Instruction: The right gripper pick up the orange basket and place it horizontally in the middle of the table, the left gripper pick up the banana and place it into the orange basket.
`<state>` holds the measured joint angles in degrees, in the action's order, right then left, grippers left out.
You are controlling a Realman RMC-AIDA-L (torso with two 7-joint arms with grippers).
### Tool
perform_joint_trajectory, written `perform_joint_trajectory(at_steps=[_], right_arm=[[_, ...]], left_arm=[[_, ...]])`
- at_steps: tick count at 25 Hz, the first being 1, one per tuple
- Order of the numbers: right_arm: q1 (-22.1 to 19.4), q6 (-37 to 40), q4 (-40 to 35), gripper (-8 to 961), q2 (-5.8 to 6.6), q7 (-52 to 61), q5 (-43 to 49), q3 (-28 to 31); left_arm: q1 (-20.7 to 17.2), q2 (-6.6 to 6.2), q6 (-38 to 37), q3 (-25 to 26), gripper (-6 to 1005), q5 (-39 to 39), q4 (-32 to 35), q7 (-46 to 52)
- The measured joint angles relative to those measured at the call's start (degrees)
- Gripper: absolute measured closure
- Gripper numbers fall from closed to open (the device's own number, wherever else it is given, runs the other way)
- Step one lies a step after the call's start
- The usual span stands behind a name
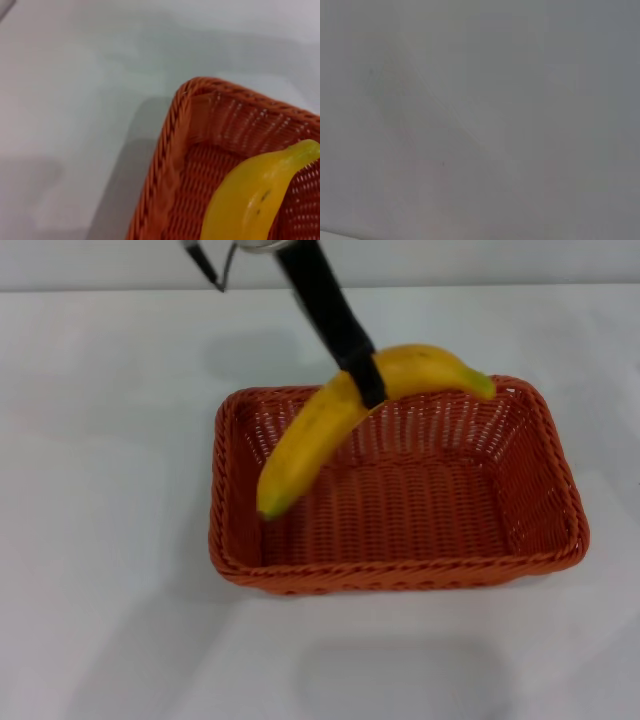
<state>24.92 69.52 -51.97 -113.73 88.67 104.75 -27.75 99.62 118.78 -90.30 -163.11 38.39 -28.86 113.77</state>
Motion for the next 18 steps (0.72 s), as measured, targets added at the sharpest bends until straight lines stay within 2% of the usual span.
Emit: perform_joint_trajectory(at_steps=[8, 12, 14, 16, 17, 18], right_arm=[[-0.3, 0.0, 0.0, 267, -0.10, -0.6, 0.0, -0.1], [-0.8, 0.6, 0.0, 267, -0.20, -0.7, -1.0, 0.3], [-1.1, 0.6, 0.1, 267, -0.19, -1.1, -1.9, 0.4], [-2.2, 0.7, 1.4, 267, -0.26, -4.8, -7.0, 0.3], [-2.5, 0.8, 1.9, 267, -0.27, -5.9, -8.3, 0.3], [-2.6, 1.0, 2.7, 267, -0.29, -7.2, -10.0, 0.3]], left_arm=[[-0.7, 0.19, 3.3, 0.1, 437, -1.1, 3.1, 0.2], [-2.3, 0.29, 5.3, 0.1, 303, -2.4, 3.1, -1.2], [-3.8, 0.29, 5.7, 0.1, 236, -5.9, 2.6, -2.9], [-4.7, 0.23, 5.7, 0.1, 237, -8.2, 2.0, -4.0], [-7.9, 0.10, 4.8, 0.1, 237, -16.4, -2.4, -8.2], [-8.8, 0.11, 4.6, 0.1, 238, -18.4, -3.7, -9.3]])
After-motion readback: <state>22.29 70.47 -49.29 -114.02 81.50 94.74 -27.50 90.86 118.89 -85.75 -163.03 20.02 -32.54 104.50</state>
